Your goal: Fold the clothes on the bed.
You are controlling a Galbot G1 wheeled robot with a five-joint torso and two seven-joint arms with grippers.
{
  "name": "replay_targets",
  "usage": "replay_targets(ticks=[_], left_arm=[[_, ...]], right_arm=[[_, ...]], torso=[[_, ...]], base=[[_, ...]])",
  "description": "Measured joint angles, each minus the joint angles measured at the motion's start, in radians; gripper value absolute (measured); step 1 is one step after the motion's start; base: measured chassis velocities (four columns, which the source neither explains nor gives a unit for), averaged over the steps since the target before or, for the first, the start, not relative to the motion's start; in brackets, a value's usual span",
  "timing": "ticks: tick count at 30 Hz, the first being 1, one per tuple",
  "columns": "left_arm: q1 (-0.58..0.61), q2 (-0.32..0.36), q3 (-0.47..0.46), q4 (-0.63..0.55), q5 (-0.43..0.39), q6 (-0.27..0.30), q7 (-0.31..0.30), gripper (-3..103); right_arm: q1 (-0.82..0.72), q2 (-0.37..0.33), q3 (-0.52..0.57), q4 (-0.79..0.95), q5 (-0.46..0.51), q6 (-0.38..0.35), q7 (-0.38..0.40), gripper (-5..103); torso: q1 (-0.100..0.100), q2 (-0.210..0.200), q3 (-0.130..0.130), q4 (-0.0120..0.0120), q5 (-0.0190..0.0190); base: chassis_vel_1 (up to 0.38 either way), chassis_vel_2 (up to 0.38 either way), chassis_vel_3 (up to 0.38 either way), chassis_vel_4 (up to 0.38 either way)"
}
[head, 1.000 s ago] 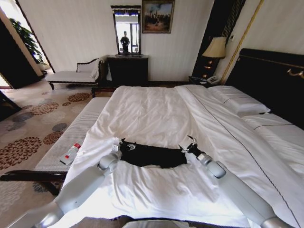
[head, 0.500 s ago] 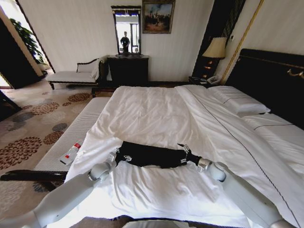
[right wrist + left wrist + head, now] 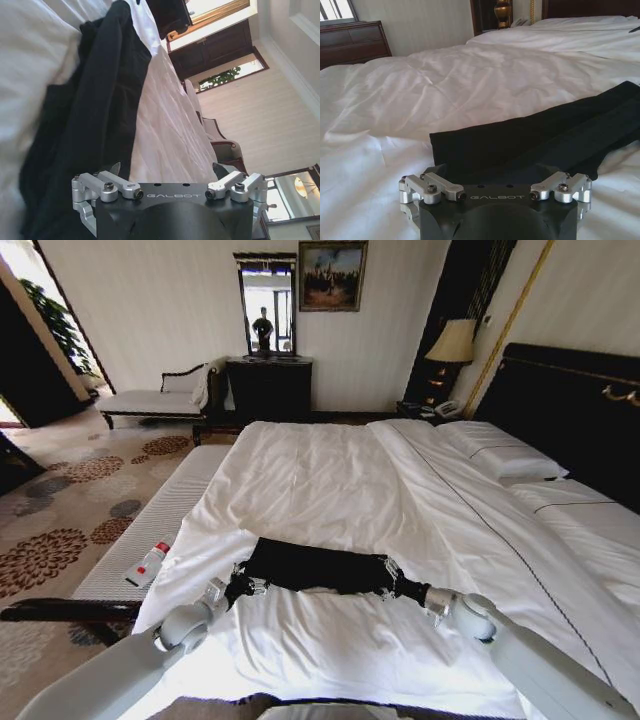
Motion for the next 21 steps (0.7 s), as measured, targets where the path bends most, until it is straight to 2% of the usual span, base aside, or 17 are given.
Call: replay_targets(ticks=[3,4,5,6,11,14,21], left_arm=[[-0.013,0.005,0.005,-0.017,-0.016,0.002,-0.002,100],[-0.026,0.006,0.011,-0.024,-0.025,0.003,-0.006,100],[-0.032,0.006,0.011,-0.027,-0.031,0.004,-0.011,100],[-0.032,0.006,0.011,-0.027,-0.031,0.004,-0.011,100],[-0.057,0.005,-0.009,-0.043,-0.081,0.017,-0.048,100],[-0.070,0.002,-0.013,-0.050,-0.101,0.022,-0.058,100],[-0.107,-0.014,-0.007,-0.037,-0.130,0.033,-0.069,100]], right_arm=[[0.039,0.020,-0.009,-0.048,-0.018,0.000,0.011,100],[0.068,0.040,-0.019,-0.093,-0.053,0.009,0.018,100],[0.092,0.058,-0.029,-0.127,-0.088,0.022,0.023,100],[0.092,0.058,-0.029,-0.127,-0.088,0.022,0.023,100],[0.218,0.117,-0.114,-0.269,-0.284,0.102,0.042,100],[0.236,0.115,-0.134,-0.265,-0.324,0.123,0.043,100],[0.145,0.018,-0.142,-0.098,-0.393,0.170,0.016,100]], torso=[[0.000,0.000,0.000,-0.0003,0.0003],[0.000,0.000,0.000,-0.0020,0.0006],[0.000,0.000,0.000,-0.0024,0.0006],[0.000,0.000,0.000,-0.0024,0.0006],[0.000,0.000,0.000,-0.0002,0.0006],[0.000,0.000,0.000,-0.0007,0.0003],[0.000,0.000,0.000,-0.0015,0.0002]], base=[[0.000,0.000,0.000,0.000],[0.000,0.000,0.000,0.000],[0.000,0.000,0.000,0.000],[0.000,0.000,0.000,0.000],[0.000,0.000,0.000,0.000],[0.000,0.000,0.000,0.000],[0.000,0.000,0.000,0.000]])
